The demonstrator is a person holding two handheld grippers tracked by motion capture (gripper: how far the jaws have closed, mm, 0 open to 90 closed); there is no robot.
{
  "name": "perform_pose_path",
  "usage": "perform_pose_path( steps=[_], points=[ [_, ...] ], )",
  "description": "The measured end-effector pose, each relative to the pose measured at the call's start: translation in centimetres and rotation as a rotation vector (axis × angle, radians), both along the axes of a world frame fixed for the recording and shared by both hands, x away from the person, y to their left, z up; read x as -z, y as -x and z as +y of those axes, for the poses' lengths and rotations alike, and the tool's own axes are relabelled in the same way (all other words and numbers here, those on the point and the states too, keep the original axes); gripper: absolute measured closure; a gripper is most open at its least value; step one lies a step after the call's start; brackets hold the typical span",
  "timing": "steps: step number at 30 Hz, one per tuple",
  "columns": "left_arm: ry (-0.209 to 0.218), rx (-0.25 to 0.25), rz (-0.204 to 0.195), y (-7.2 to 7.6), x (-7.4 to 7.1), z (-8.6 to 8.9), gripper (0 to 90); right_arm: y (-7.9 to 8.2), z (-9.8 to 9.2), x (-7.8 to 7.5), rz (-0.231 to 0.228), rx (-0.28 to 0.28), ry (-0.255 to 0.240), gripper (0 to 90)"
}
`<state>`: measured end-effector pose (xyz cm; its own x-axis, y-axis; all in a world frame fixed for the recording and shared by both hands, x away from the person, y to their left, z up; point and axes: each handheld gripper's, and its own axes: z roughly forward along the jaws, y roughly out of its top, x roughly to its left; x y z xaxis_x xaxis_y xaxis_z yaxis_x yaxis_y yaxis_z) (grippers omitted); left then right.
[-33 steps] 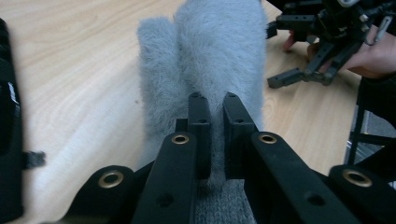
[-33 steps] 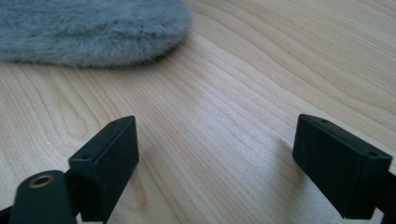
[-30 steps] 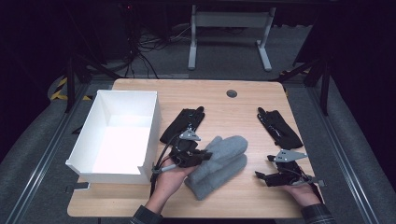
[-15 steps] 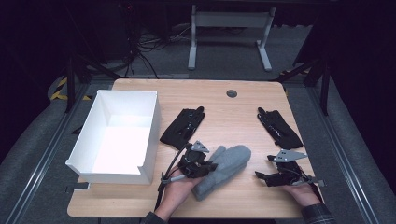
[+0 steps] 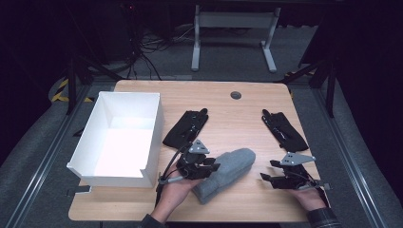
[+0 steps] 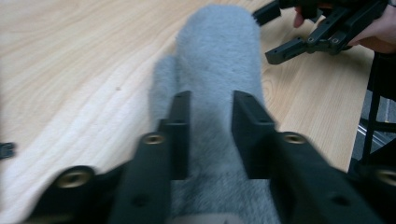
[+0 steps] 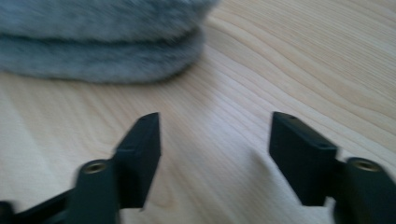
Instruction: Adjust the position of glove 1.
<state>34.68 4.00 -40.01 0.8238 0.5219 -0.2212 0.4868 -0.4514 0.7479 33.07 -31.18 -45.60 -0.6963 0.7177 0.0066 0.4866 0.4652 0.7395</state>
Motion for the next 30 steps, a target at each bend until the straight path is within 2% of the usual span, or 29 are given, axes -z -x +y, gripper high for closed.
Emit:
perform_pose_path(
  steps=[1,4,6,9,12,17,24,30],
  points=[
    [-0.012,-0.006,-0.006,-0.1,-0.1,0.3,79.0,0.0,0.0,0.0,0.0,0.0,0.0,44.2],
    [-0.036,-0.027,0.007,-0.7,0.2,1.5,90.0,0.6,0.9,-0.6,0.012,-0.049,-0.027,65.6],
    [-0.053,-0.041,0.018,-0.9,0.7,1.9,90.0,0.9,1.8,-0.6,0.042,-0.106,-0.032,77.4],
    [-0.082,-0.038,0.057,-1.3,1.9,2.2,90.0,1.2,3.5,-0.5,0.08,-0.175,-0.031,88.7],
    [-0.076,-0.031,0.086,-1.4,2.5,2.3,90.0,1.2,4.7,-0.3,0.098,-0.204,-0.044,90.0],
    [-0.061,-0.026,0.089,-1.2,2.5,2.5,90.0,0.7,6.2,0.0,0.102,-0.215,-0.036,90.0],
    [-0.05,-0.004,0.1,-0.3,2.5,2.5,90.0,-1.0,6.9,0.4,0.084,-0.186,-0.006,90.0],
    [-0.048,0.017,0.1,0.5,2.6,1.9,90.0,-2.1,6.9,0.4,0.066,-0.16,-0.006,90.0]
  ],
)
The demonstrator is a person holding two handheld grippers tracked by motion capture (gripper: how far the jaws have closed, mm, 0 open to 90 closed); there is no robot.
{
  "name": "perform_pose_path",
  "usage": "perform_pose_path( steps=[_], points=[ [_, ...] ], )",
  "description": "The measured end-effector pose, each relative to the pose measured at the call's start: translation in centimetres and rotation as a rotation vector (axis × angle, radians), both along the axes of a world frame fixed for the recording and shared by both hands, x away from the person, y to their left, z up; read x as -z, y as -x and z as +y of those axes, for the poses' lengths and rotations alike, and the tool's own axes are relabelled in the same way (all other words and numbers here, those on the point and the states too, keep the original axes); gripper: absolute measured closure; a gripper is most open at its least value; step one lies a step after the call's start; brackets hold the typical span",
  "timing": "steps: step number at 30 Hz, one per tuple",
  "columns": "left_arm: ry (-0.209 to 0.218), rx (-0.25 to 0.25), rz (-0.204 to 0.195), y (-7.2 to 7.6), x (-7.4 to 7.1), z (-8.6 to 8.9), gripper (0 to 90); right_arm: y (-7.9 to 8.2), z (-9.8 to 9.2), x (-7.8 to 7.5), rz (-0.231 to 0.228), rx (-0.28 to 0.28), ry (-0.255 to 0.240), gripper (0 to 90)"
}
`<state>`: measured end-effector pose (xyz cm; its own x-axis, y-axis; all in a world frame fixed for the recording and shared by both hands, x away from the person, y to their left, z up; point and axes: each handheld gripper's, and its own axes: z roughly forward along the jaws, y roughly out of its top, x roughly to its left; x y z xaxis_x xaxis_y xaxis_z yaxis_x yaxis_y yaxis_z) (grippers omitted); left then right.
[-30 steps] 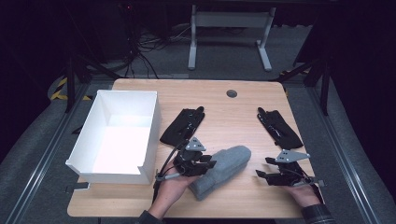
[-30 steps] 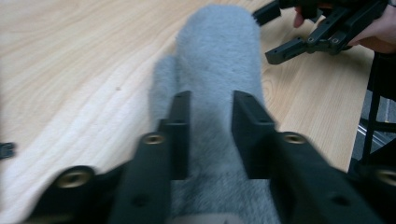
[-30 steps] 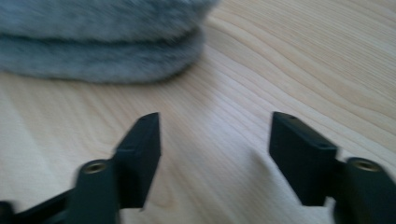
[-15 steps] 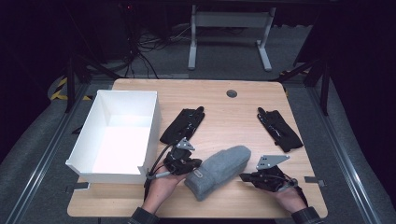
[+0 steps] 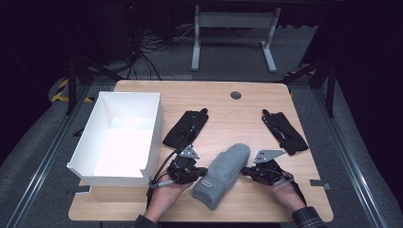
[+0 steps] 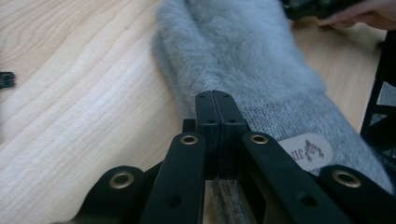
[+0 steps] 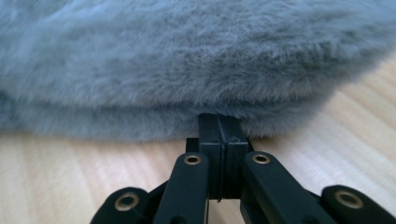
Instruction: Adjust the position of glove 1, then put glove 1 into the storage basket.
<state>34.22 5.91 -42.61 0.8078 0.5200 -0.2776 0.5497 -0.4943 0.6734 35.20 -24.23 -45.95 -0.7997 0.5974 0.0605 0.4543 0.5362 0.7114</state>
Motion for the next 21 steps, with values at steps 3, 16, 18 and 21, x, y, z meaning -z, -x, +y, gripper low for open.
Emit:
perform_pose_path(
  steps=[3,16,18,21],
  points=[
    [0.002,0.01,-0.001,0.4,0.0,-0.3,90.0,-0.6,0.2,0.0,-0.003,0.006,-0.006,90.0],
    [0.077,-0.01,-0.034,-1.3,-1.5,-0.5,52.7,-0.9,0.3,0.1,-0.005,0.002,-0.005,78.6],
    [0.083,-0.013,-0.051,-1.7,-1.6,-1.0,44.6,-0.9,0.3,0.1,-0.004,0.004,-0.003,75.5],
    [0.071,-0.006,-0.044,-2.5,-1.3,-2.0,32.7,-0.9,0.3,0.2,-0.003,0.001,-0.001,71.9]
  ],
)
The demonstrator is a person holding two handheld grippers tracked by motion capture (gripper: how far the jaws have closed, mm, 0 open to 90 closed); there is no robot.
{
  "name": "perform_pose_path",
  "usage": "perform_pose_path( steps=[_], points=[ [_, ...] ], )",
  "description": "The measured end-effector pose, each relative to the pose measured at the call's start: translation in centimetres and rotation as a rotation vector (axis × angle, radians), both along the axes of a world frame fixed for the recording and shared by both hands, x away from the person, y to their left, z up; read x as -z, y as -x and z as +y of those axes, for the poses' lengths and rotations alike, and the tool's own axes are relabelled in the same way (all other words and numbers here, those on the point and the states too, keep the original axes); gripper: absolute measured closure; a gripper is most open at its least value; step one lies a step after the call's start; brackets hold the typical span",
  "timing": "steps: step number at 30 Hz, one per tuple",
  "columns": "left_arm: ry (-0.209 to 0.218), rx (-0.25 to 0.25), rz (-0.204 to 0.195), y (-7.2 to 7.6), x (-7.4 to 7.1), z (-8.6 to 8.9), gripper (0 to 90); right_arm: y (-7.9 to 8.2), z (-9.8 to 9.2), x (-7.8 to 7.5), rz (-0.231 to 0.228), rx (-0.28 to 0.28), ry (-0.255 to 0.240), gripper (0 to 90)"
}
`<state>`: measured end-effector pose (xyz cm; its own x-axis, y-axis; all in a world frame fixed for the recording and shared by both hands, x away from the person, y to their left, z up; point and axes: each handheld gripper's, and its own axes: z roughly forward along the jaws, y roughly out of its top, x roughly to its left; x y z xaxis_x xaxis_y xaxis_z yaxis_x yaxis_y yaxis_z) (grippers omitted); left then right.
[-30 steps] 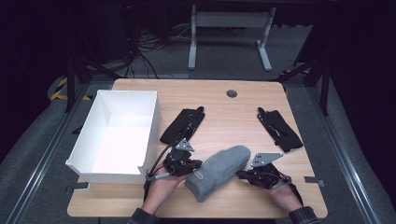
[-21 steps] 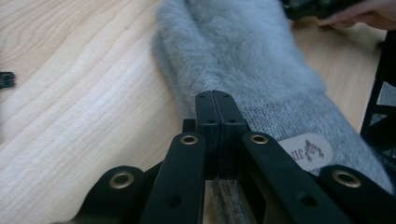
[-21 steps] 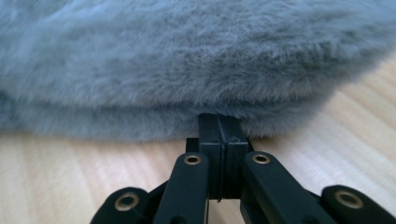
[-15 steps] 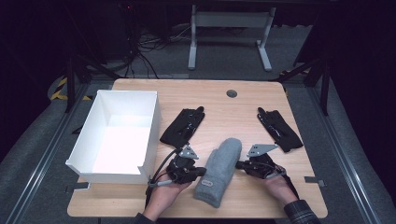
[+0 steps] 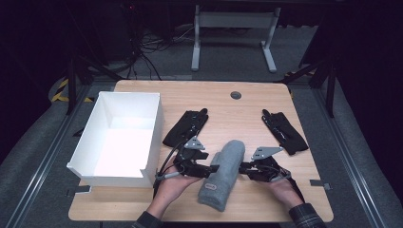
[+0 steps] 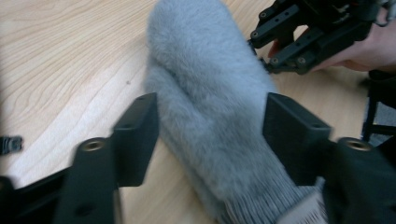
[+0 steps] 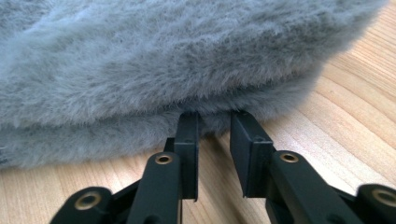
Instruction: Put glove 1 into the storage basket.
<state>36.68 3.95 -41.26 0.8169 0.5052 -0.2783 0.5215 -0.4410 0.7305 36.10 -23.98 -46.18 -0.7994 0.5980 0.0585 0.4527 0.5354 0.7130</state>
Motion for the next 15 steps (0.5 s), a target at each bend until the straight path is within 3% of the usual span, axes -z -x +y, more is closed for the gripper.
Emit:
perform_pose_path(
  steps=[6,13,15],
  points=[
    [-0.026,0.0,0.017,-0.7,0.9,-1.7,17.5,0.0,-0.1,0.0,-0.002,0.007,0.001,69.0],
    [-0.109,0.02,0.039,-0.6,2.5,-3.5,13.9,0.0,0.0,0.0,-0.013,0.003,0.009,68.9],
    [-0.116,0.018,0.055,-0.5,3.0,-3.9,13.2,0.0,0.0,0.0,-0.016,0.002,0.01,68.6]
  ],
)
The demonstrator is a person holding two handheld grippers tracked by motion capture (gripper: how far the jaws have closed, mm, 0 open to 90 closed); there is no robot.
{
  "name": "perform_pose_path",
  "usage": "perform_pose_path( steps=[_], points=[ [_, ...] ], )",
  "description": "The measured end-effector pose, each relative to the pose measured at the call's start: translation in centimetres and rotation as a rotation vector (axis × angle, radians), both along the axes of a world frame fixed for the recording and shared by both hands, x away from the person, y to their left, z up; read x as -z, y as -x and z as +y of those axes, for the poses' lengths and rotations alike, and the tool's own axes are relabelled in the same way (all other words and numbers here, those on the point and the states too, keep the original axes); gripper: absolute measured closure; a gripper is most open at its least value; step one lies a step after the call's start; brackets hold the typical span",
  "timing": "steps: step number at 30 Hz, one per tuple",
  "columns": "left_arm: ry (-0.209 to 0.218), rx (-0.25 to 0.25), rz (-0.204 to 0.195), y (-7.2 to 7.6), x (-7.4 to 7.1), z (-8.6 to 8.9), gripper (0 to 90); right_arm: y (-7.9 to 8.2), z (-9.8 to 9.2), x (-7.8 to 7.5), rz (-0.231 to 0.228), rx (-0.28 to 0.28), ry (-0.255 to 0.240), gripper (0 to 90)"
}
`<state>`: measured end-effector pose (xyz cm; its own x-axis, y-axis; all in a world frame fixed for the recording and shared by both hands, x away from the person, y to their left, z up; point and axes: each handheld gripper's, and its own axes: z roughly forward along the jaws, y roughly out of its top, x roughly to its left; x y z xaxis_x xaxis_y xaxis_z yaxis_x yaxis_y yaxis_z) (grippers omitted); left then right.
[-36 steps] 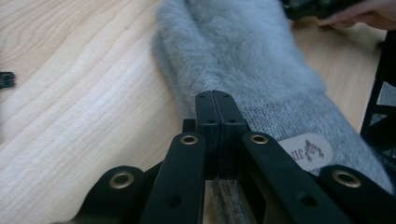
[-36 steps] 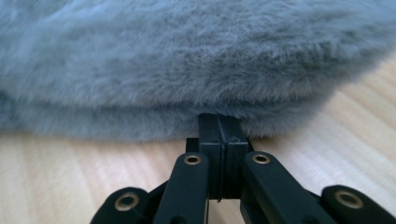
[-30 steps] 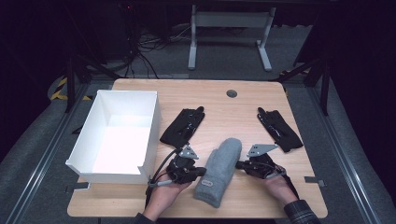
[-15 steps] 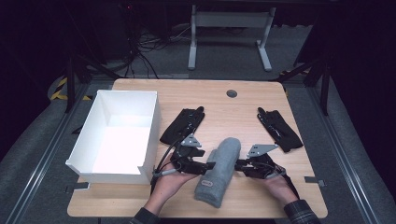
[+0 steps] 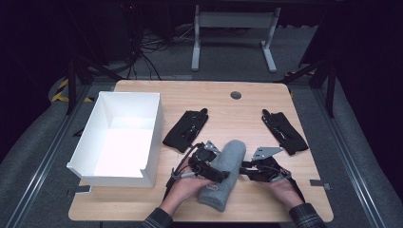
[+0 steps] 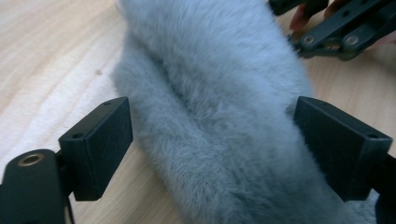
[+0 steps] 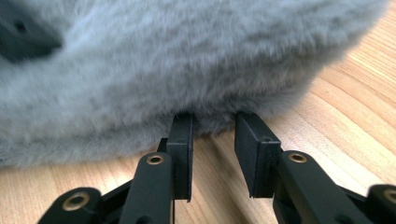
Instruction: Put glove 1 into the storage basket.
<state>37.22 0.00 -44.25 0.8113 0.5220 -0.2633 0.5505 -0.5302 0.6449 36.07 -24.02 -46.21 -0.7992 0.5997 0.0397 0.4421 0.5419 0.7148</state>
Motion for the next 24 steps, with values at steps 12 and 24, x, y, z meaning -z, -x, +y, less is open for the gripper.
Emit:
perform_pose_path(
  steps=[12,24],
  points=[
    [-0.028,0.016,0.083,-0.4,1.2,-0.7,18.4,0.2,-0.4,-0.1,-0.026,0.012,0.026,55.1],
    [-0.046,0.032,0.118,-0.3,0.9,-0.9,39.5,0.0,-4.7,0.1,-0.044,0.111,0.004,27.3]
  ],
)
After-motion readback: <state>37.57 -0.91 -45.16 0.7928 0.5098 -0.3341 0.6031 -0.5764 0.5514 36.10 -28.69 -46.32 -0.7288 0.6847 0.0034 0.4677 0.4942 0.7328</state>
